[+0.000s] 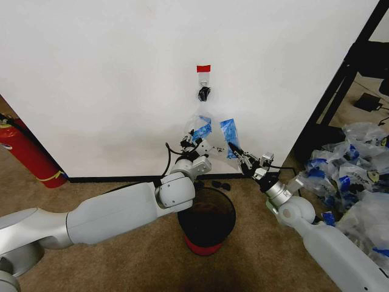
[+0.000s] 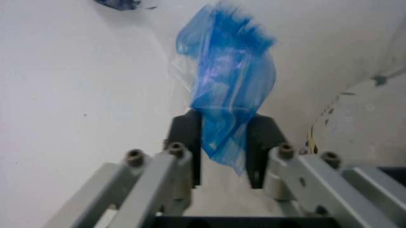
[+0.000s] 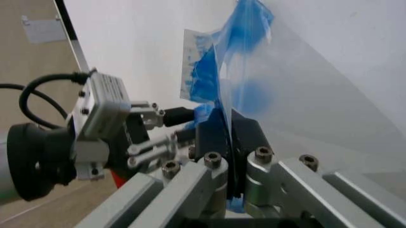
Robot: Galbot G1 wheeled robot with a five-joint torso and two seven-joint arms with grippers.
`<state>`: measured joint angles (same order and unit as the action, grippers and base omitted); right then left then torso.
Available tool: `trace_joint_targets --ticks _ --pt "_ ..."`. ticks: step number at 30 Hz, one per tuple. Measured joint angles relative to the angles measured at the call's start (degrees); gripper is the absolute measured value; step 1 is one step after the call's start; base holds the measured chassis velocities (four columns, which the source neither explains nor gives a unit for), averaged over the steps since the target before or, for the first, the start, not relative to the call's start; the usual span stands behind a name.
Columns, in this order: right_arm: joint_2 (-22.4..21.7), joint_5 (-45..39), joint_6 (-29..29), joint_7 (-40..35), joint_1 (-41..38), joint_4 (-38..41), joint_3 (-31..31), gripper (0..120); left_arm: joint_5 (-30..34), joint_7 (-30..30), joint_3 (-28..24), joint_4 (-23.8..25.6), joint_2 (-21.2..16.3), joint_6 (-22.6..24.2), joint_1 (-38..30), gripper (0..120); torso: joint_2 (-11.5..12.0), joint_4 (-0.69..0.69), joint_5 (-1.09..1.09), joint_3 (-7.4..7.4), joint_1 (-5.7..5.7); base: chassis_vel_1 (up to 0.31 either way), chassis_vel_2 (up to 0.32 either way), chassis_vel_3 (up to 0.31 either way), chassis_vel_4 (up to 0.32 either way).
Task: Pick up the garbage bag from the wall and place it over the trash bin.
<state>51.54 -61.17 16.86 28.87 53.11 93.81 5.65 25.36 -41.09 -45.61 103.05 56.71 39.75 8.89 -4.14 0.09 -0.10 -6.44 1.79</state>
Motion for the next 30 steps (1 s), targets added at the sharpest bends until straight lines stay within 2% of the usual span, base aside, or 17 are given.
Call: trace_joint_targets --ticks 5,8,11,14,15,17,19,23,25,30 --pt "0.02 0.41 0.08 0.0 0.45 -0.01 0.31 0 0.55 -0.49 2.32 0.48 0.04 -1.14 1.37 0 0.0 0.0 -0.01 0.0 0.0 0.0 0.0 0.0 0.0" --pt "0.21 0.69 0.36 -0.4 0.92 0.0 0.69 0 1.74 -0.87 5.07 1.35 0.03 -1.69 3.14 0 0.0 0.0 -0.01 0.0 0.0 0.0 0.0 0.0 0.0" --pt "0.64 1.81 0.82 -3.99 3.34 0.88 1.6 0 3.87 -1.91 11.9 2.64 0.07 -3.88 9.03 0 0.0 0.0 -0.01 0.0 0.0 0.0 0.0 0.0 0.0" --pt "0.67 2.21 0.88 -5.2 4.47 1.26 1.98 0 4.01 -2.15 14.18 2.87 0.08 -5.3 11.93 0 0.0 0.0 -0.02 0.0 0.0 0.0 0.0 0.0 0.0" --pt "0.76 3.22 0.87 -6.2 6.2 1.56 2.98 0 3.98 -2.51 17.79 3.49 0.31 -7.29 16.91 0 0.0 -0.01 0.0 0.0 0.0 0.0 0.0 0.0 0.0" --pt "0.88 4.04 0.8 -6.4 6.99 1.61 3.59 0 3.98 -2.72 19.61 4.0 0.59 -8.05 19.56 0 0.0 -0.01 -0.04 0.0 0.0 0.0 0.0 0.0 0.0" --pt "1.43 5.49 0.55 -6.4 9.33 1.91 5.19 0 3.35 -2.89 25.96 6.58 2.17 -9.88 27.61 0 0.0 0.0 0.0 0.0 0.0 0.0 0.0 0.0 0.0" --pt "1.86 6.61 -0.87 -3.72 12.19 2.22 6.51 0 -0.1 -0.65 35.42 10.24 4.76 -11.52 38.59 0 0.0 -0.02 0.0 0.01 0.0 0.0 0.0 0.0 0.0" --pt "1.87 6.86 -1.25 -2.7 12.71 2.23 6.83 0 -0.75 -0.09 36.59 10.72 5.07 -11.7 40.19 0 0.0 -0.02 0.0 0.01 0.0 0.0 0.0 0.0 0.0" --pt "1.54 10.56 -3.91 1.49 17.65 2.14 9.08 0 -4.02 3.78 43.41 14.14 6.88 -14.03 49.85 0 0.0 0.01 -0.01 0.01 -0.01 0.0 0.0 0.0 0.0"
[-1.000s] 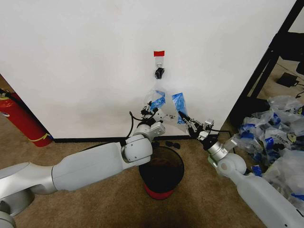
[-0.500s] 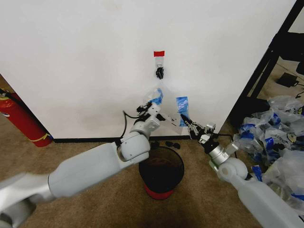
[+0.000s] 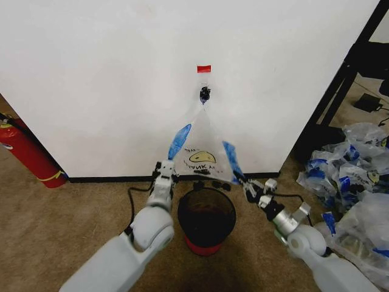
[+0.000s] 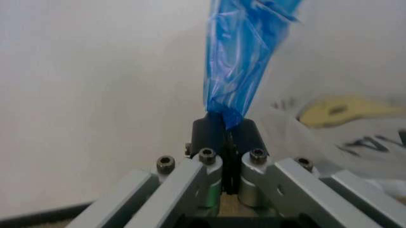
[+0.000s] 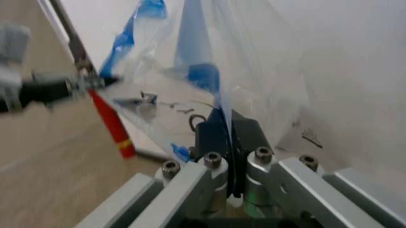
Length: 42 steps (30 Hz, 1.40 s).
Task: Pick up the garbage bag from the wall and place it over the trash bin.
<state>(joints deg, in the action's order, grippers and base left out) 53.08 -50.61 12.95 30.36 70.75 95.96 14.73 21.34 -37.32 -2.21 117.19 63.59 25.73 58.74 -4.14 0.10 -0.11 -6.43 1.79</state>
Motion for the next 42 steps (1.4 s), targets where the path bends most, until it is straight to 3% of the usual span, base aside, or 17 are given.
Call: trace_joint_targets --ticks 3,9,15,22,28,35,42 --pt "0.0 0.6 -0.05 0.43 0.67 -0.01 0.24 0 -0.15 0.29 0.66 0.46 0.15 -0.31 0.94 0 0.0 0.0 0.0 0.0 0.0 0.0 0.0 0.0 0.0" --pt "0.52 1.92 1.64 3.97 4.26 1.55 1.85 0 -2.21 3.43 5.84 7.05 1.16 -2.75 9.64 0 0.0 -0.01 0.01 0.0 0.0 0.0 0.0 0.0 0.0" --pt "0.09 1.24 4.94 5.79 8.28 12.24 5.13 0 -8.72 7.04 9.66 18.61 1.48 -5.47 18.96 0 -0.01 -0.02 0.0 0.0 0.0 0.0 0.0 0.0 0.0" --pt "-1.44 1.35 5.23 5.6 13.88 24.02 9.94 0 -12.26 9.08 11.16 26.16 4.13 -6.21 25.4 0 -0.01 0.0 0.0 0.0 0.0 0.0 0.0 0.0 0.0" --pt "-2.88 2.24 5.5 5.29 15.4 26.41 12.3 0 -14.97 10.72 11.84 26.66 6.3 -7.37 30.64 0 0.0 -0.01 0.0 -0.01 0.0 0.0 0.0 0.0 0.0" --pt "-3.25 4.38 7.52 5.19 14.7 21.06 12.36 0 -19.11 11.0 9.49 23.41 9.91 -10.27 34.3 0 0.0 -0.01 0.02 -0.01 0.0 0.0 0.0 0.0 0.0" --pt "-3.33 5.7 9.18 4.92 12.3 14.39 9.64 0 -22.17 10.81 8.95 19.37 10.57 -11.9 34.8 0 0.0 -0.02 0.01 -0.01 0.01 0.0 0.0 0.0 0.0"
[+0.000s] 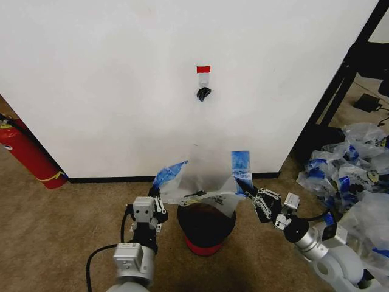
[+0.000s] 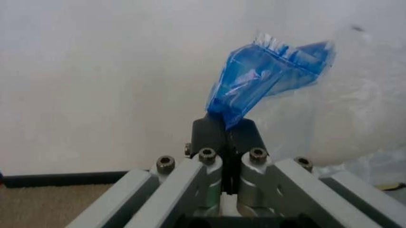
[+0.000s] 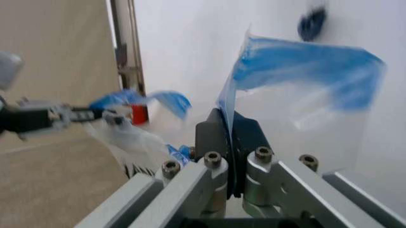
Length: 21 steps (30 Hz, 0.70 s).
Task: Pick up the garbage bag from the wall and place it over the trash bin.
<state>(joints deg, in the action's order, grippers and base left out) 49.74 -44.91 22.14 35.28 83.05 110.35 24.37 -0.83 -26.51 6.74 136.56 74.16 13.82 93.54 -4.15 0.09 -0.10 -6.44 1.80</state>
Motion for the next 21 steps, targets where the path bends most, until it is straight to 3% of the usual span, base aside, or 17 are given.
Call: trace_joint_targets --ticks 6,14,18,21 --pt "0.19 1.68 -0.11 0.55 1.06 -1.9 -1.58 0 -2.98 -0.57 -1.3 -3.62 -0.05 -0.76 0.99 0 0.0 0.01 0.0 0.0 0.0 0.0 0.0 0.0 0.0" --pt "-3.83 3.13 -2.67 7.27 4.34 -1.47 -0.38 0 -6.85 -0.67 -3.43 -6.94 -0.37 -2.41 3.06 0 0.0 0.0 -0.01 0.0 0.0 0.0 0.0 0.0 0.0" --pt "-5.64 0.47 -4.02 15.28 6.14 1.28 3.12 0 -8.27 -0.49 -3.26 -3.99 -1.11 -2.96 4.76 0 0.01 0.02 0.0 0.01 0.0 0.0 0.0 0.0 0.0" --pt "-6.59 -1.09 -4.51 16.76 5.83 2.37 3.96 0 -9.14 -0.33 -2.61 -2.49 -1.09 -3.37 5.71 0 0.01 0.03 -0.01 0.01 0.0 0.0 0.0 0.0 0.0"
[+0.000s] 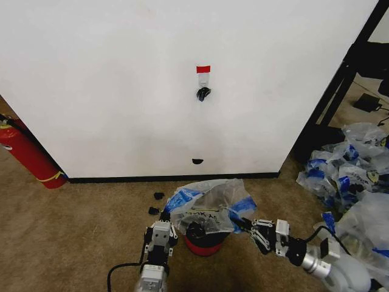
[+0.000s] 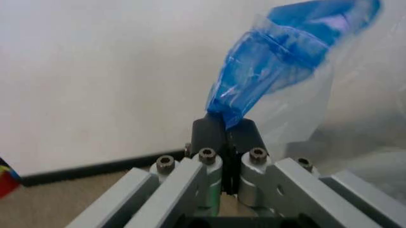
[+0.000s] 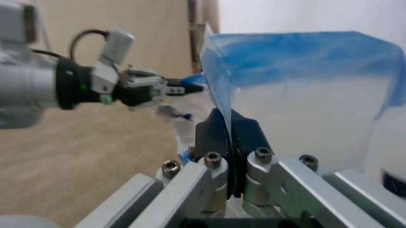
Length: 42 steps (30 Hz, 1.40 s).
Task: Pick up the garbage bag from the wall and place it over the trash bin.
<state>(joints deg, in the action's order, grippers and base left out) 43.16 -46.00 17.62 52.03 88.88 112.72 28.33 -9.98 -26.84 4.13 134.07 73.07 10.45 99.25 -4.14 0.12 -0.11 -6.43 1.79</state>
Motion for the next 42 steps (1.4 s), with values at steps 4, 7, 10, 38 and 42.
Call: trace_joint_targets --ticks 4,7,10,38,42 --pt "-3.07 -1.75 -0.8 1.76 -3.69 0.9 1.03 0 -2.5 0.23 1.23 2.82 1.27 -0.85 2.67 0 0.0 -0.05 0.0 0.0 0.0 0.0 0.0 0.0 0.0" --pt "-3.39 -1.58 -0.78 1.68 -5.21 0.08 0.81 0 -3.05 0.26 1.32 2.21 1.82 -0.93 2.71 0 0.0 -0.05 0.0 0.0 0.0 0.0 0.0 0.0 0.0" --pt "-2.51 -0.25 -0.34 0.71 -5.87 -1.79 -0.08 0 -3.25 0.2 0.98 -0.43 2.27 -0.99 2.16 0 0.0 -0.01 0.0 0.0 0.0 0.0 0.0 0.0 0.0" --pt "1.11 6.67 0.26 0.73 -4.52 -9.52 -4.76 0 -2.45 -1.03 -2.45 -14.35 1.96 0.42 -4.91 0 0.0 -0.06 0.17 0.0 0.0 0.0 0.0 0.0 0.0" --pt "1.29 5.34 0.86 0.52 -4.67 -8.8 -4.6 0 -3.01 0.74 -2.88 -12.07 0.85 1.7 -5.54 0 0.0 -0.05 -0.32 0.0 0.0 0.0 0.0 0.0 0.0"
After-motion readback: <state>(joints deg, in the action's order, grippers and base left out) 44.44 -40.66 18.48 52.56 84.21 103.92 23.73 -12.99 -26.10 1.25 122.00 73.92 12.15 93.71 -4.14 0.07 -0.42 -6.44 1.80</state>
